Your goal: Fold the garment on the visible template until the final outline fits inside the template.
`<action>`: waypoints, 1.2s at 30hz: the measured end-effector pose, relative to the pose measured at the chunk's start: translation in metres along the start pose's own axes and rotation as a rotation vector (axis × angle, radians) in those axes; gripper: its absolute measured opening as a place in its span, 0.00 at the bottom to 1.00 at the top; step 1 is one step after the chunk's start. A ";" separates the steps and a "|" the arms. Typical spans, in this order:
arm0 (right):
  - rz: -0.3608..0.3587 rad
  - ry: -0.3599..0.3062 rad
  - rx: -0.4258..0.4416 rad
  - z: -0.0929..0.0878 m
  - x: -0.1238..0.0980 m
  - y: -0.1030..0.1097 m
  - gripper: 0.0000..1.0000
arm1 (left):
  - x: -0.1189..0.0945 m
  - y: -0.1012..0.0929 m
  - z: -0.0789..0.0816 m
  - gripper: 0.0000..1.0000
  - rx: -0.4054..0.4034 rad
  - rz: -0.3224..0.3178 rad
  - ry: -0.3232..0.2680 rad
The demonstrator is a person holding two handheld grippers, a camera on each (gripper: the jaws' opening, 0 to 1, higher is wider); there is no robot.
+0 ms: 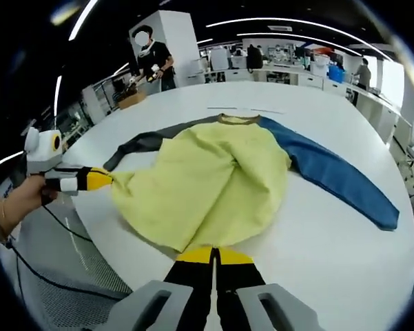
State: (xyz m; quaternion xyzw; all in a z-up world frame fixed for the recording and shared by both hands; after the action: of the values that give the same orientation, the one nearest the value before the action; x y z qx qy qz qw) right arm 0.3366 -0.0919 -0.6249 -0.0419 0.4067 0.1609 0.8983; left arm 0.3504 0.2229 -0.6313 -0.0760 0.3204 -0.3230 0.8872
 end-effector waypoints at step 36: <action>-0.106 0.147 0.071 -0.057 -0.006 -0.036 0.00 | -0.046 0.014 -0.059 0.01 -0.099 0.211 0.201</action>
State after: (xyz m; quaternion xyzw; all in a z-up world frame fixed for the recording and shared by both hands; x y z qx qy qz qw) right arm 0.3039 -0.1395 -0.6607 -0.0434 0.4744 0.0951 0.8741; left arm 0.2942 0.2670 -0.6585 -0.0530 0.4296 -0.2178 0.8748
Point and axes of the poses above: the point that each gripper's makers call its tool centre point, and the gripper's own axes: x roughly forward along the fingers, y roughly to its left, z roughly out of its top, the point moved 10 cm from there along -x, roughly backward along the fingers, and after that the axes turned 10 degrees about -z, right-handed, at the moved point
